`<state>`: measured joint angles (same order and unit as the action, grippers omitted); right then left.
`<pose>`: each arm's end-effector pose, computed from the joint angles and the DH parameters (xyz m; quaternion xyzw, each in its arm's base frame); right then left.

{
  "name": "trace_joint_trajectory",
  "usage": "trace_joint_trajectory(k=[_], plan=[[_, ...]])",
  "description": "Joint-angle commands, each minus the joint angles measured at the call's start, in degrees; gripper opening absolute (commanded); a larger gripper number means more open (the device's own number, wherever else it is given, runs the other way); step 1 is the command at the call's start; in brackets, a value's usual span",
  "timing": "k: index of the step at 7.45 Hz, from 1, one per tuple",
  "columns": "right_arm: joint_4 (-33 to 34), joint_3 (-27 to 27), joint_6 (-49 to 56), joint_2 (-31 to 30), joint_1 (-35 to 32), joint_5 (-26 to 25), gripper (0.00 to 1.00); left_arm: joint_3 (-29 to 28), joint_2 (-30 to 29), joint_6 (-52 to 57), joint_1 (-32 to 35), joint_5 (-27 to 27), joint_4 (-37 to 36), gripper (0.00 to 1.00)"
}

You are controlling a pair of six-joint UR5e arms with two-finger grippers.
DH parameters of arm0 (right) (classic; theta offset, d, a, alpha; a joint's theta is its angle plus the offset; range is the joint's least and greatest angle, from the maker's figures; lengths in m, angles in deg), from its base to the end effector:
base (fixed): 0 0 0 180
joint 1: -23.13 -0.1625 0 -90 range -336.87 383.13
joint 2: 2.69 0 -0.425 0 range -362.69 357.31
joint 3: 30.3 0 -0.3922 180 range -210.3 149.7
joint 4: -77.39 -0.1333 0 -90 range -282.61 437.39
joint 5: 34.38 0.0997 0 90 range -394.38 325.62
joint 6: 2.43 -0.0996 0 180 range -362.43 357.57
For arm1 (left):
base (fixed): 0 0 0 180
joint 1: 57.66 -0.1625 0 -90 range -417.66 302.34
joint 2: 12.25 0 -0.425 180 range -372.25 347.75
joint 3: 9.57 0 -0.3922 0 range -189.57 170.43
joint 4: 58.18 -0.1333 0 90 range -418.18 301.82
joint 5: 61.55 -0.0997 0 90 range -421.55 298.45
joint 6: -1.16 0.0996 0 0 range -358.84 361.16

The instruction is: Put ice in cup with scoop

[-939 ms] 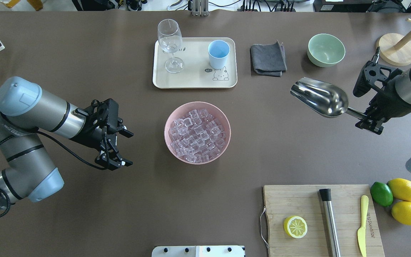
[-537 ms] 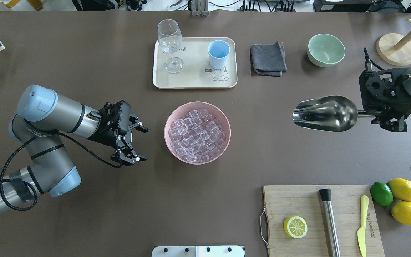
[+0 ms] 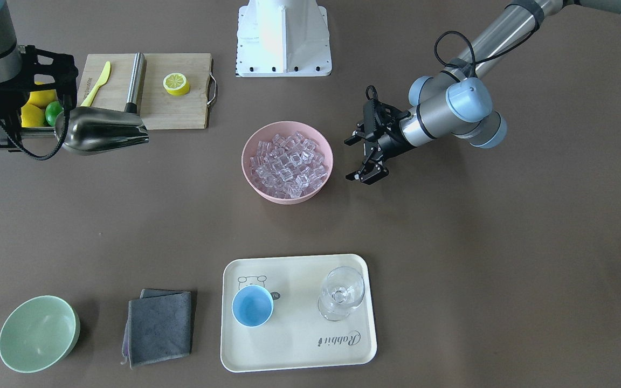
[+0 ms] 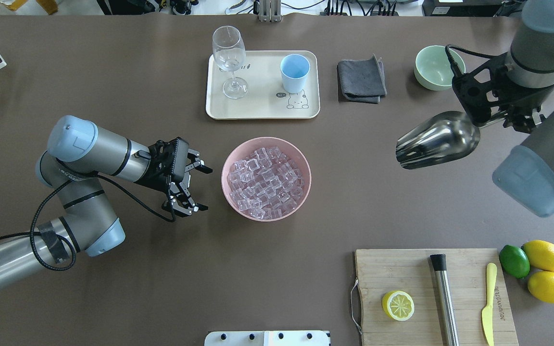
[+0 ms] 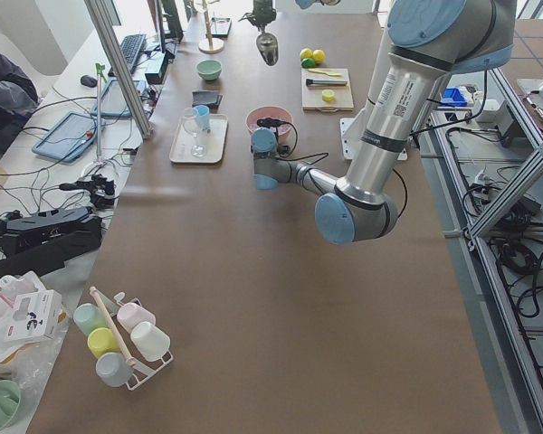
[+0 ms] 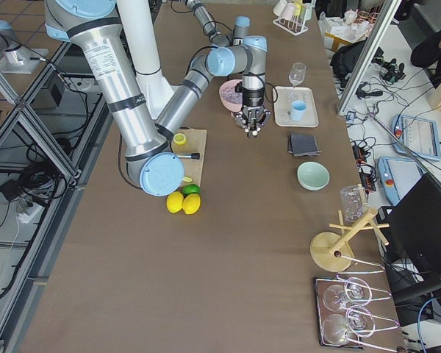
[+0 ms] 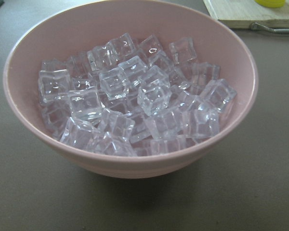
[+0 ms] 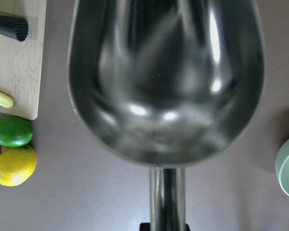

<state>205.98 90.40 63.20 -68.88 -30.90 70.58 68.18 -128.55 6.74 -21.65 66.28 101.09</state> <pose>-0.2193 -0.4853 0.2972 0.1657 -0.0895 -0.7723 0.6066 0.4902 -0.4456 0.3584 0.4742 0.4787 0.5381 0.5064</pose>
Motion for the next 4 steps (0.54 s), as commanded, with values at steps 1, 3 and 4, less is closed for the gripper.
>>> trace_joint_trajectory(k=[1,3,4], plan=[[2.80,-8.95,1.78,10.68,-0.02,-0.46,0.00,-3.65,-2.60,0.05,-0.06,-1.69,1.74,0.99],[8.50,-15.39,1.17,19.93,0.85,-0.72,0.00,-4.97,-4.44,-2.66,-1.10,-3.27,1.74,0.99],[10.00,-15.33,-0.66,21.35,3.38,-1.33,0.00,-5.06,-4.80,-2.85,-2.07,-3.54,1.74,0.99]])
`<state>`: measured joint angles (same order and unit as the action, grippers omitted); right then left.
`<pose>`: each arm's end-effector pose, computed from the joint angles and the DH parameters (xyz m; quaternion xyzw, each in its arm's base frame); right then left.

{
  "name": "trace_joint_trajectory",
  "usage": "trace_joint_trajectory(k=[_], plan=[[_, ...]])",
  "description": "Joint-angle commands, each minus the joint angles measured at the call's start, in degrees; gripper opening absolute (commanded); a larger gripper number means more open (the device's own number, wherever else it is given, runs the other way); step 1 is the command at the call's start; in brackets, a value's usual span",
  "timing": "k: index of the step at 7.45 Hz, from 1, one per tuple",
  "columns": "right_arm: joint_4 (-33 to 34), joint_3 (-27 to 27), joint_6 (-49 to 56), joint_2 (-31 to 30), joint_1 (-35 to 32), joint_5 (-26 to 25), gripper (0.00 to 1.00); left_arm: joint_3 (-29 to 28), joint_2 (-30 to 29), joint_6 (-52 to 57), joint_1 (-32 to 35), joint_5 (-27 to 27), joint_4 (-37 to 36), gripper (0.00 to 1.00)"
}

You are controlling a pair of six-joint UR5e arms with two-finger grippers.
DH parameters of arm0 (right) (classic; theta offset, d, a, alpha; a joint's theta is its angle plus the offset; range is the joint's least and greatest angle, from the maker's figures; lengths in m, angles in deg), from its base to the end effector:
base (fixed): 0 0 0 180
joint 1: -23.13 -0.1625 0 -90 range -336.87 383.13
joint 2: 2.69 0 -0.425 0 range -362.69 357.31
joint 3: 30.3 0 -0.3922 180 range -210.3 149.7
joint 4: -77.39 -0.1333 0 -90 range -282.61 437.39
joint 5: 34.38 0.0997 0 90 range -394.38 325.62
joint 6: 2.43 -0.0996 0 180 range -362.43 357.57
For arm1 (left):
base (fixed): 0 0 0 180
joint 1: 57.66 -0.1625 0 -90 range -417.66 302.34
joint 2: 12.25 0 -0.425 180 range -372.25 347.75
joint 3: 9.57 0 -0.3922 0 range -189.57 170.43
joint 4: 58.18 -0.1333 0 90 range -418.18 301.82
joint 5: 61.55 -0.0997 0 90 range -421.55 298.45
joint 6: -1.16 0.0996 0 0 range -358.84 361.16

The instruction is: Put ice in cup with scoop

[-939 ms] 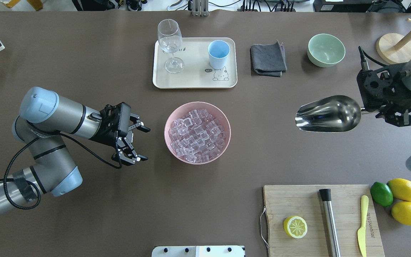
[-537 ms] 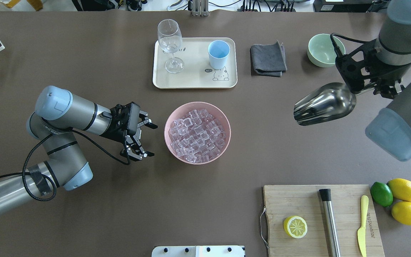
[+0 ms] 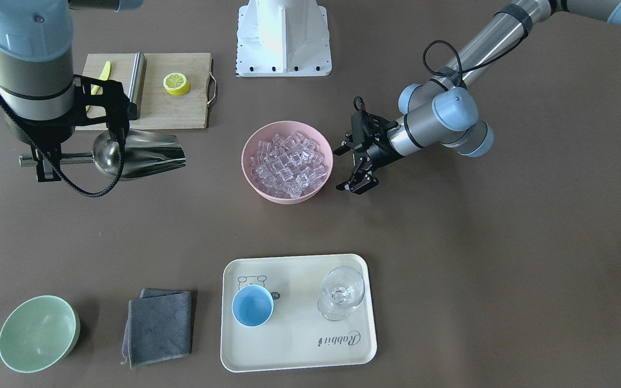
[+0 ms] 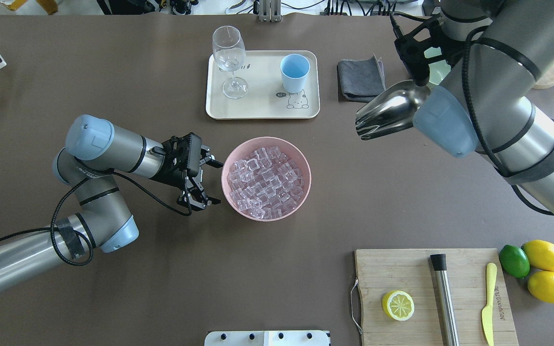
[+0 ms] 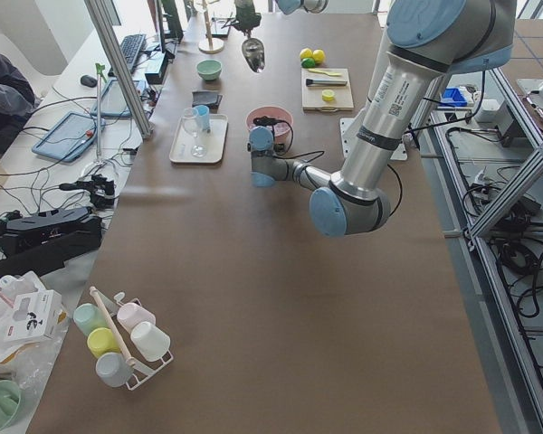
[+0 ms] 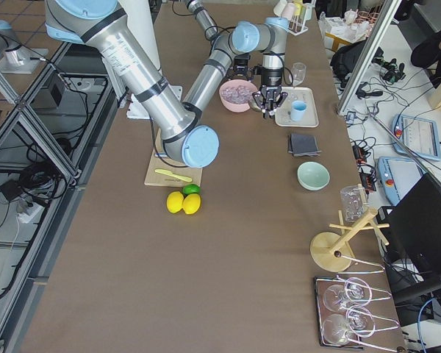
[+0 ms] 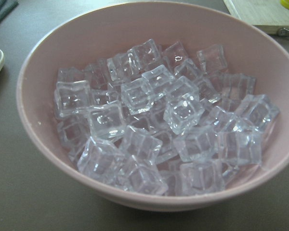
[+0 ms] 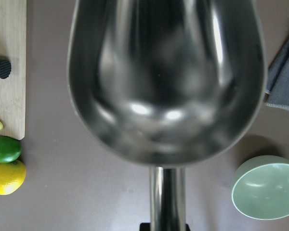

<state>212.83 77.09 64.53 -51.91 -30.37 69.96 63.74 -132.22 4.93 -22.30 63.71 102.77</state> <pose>-0.2713 -0.5493 0.2233 0.1387 -0.0908 -0.7827 0.5999 0.5147 -0.4582 0.3496 0.4807 0.4774 0.5222 0.5180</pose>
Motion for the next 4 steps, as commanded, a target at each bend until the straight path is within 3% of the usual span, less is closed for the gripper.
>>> trace_joint_trajectory(k=[1,4], plan=[[6.56,-1.14,-5.75,5.18,5.14,-2.11,0.00,-0.63,-1.66,-1.65,-3.00,-2.19,0.15,0.99],[10.11,3.79,-13.85,3.79,12.79,-5.45,0.00,-0.28,-1.66,-3.15,-3.63,-2.12,0.76,0.99]])
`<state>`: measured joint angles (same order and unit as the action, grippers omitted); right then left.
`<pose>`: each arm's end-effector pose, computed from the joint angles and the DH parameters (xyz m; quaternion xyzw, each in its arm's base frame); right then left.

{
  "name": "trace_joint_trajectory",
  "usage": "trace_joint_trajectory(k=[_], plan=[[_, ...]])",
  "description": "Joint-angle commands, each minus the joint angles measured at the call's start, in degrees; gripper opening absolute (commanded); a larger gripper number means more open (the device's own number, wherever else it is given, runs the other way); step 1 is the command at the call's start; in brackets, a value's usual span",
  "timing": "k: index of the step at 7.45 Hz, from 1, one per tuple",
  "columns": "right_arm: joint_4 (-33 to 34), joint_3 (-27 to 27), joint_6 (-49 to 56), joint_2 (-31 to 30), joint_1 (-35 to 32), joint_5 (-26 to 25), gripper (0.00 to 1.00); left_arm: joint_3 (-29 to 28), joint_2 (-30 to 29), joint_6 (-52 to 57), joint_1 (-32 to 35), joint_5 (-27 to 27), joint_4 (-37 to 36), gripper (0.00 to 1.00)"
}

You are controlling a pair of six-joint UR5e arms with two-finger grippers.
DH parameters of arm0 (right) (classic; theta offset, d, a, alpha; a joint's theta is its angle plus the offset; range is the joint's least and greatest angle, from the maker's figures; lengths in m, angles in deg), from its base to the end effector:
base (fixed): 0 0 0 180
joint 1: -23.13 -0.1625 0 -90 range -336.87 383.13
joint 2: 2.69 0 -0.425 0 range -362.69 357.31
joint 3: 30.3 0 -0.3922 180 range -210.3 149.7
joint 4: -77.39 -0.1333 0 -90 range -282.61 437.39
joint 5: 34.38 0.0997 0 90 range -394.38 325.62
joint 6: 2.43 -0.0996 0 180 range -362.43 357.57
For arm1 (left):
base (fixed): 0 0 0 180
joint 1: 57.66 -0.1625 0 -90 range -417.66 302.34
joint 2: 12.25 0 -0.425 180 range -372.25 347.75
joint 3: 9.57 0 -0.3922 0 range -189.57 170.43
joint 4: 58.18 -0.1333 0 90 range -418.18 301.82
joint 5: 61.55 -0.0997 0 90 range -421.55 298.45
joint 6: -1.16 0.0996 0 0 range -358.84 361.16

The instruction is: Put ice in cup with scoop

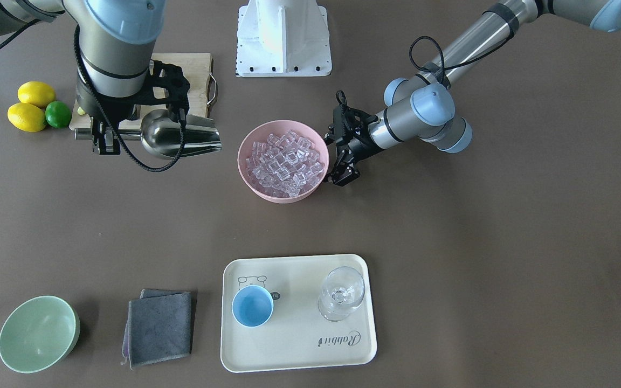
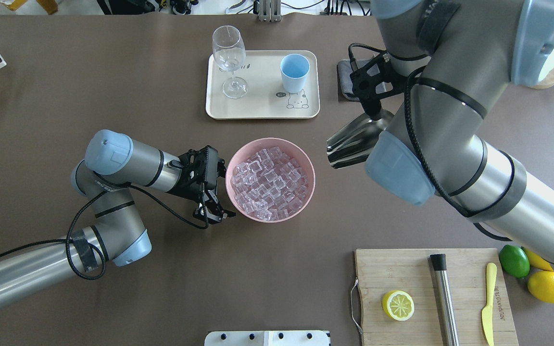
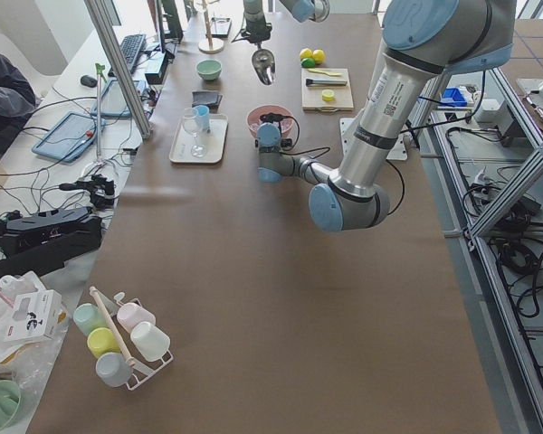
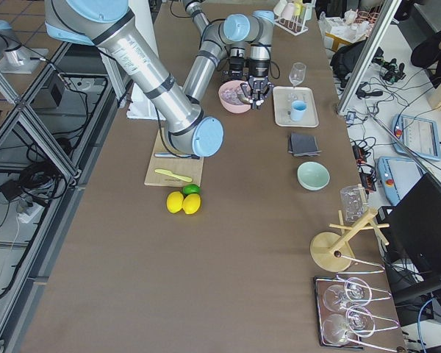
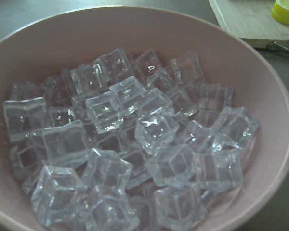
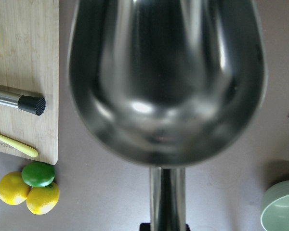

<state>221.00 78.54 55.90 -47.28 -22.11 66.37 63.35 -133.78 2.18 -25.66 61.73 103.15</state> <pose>-0.3334 -0.4991 0.1854 0.1027 -0.0817 -0.7817 0.6097 0.5455 -0.4336 0.3336 0.4730 0.4954 0.5154 0.5149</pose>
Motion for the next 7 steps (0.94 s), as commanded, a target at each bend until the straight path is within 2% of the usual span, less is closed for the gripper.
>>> trace_joint_trajectory(k=[1,3,5,7], plan=[[2.29,2.34,-5.25,-1.02,4.55,-1.87,0.00,0.11,-0.11,-0.40,-0.27,-0.14,0.38,0.99],[2.29,1.99,-8.13,-1.55,4.72,-1.96,0.00,0.03,-0.02,-0.40,-0.09,-0.23,0.38,0.99],[2.29,-0.90,-11.83,0.11,4.81,-1.26,0.00,-0.06,-0.02,-2.15,0.87,-0.49,0.29,0.99],[3.51,-7.64,-13.15,5.46,5.51,-1.60,0.00,-0.24,-0.63,-4.00,0.79,-1.54,0.21,0.99]])
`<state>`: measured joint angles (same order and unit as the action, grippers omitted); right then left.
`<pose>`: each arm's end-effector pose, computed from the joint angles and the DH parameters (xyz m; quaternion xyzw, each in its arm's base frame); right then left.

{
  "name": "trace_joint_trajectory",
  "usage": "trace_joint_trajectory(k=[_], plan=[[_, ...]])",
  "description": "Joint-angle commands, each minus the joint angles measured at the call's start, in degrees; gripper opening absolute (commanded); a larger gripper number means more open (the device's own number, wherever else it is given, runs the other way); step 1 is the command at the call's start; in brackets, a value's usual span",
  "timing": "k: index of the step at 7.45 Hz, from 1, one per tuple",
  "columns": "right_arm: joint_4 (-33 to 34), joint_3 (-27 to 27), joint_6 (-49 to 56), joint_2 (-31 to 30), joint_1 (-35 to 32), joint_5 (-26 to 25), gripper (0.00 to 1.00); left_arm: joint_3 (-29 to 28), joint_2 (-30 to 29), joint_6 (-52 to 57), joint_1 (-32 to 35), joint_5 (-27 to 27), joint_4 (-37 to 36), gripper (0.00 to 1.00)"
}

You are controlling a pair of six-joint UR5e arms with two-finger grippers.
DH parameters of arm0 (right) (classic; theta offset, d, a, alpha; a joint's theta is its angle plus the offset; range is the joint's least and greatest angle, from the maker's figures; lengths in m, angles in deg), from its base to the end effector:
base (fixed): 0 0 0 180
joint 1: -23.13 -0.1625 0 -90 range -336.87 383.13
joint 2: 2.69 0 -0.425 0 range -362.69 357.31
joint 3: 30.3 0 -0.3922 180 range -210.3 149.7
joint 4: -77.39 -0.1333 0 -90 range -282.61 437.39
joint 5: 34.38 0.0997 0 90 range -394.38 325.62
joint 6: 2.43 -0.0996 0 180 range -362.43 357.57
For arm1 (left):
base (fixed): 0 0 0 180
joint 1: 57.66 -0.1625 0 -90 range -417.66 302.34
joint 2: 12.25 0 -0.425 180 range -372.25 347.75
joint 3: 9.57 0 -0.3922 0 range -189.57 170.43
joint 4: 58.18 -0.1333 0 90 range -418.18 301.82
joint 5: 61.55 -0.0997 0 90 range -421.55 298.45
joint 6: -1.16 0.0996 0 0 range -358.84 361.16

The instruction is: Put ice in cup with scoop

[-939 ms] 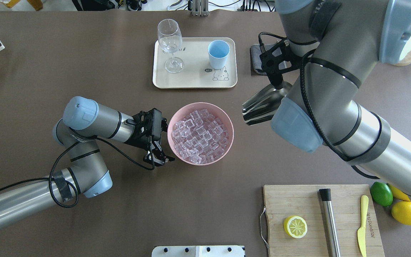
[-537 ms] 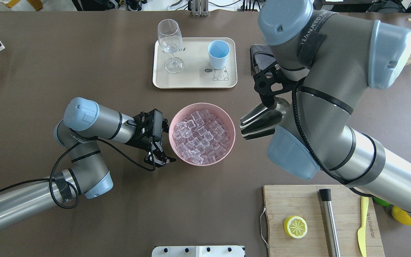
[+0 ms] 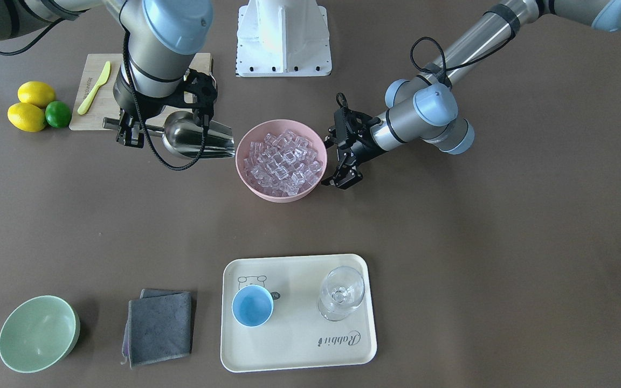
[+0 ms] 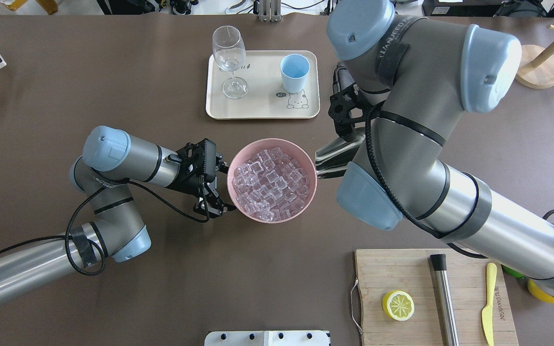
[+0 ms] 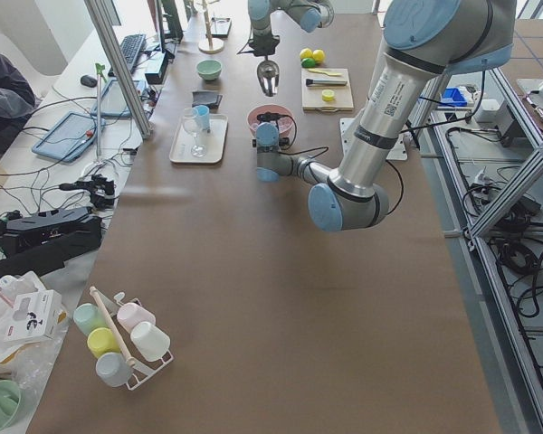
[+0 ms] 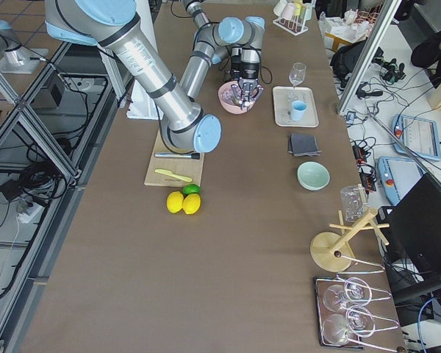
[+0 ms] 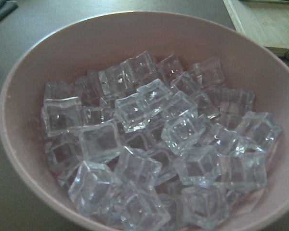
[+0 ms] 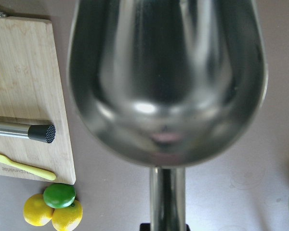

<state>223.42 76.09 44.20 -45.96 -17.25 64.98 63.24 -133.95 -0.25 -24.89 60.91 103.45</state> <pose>-0.3796 -0.4765 0.1892 0.0595 -0.0830 -0.7441 0.6603 0.5400 -0.4425 0.3320 0.4717 0.4991 0.4970 0.5305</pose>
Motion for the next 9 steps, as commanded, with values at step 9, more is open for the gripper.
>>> trace_joint_trajectory(k=[9], plan=[[1.98,-16.04,-6.37,9.17,2.67,-0.57,0.00,-0.22,-0.90,-1.75,-0.69,-1.87,-0.18,0.99]])
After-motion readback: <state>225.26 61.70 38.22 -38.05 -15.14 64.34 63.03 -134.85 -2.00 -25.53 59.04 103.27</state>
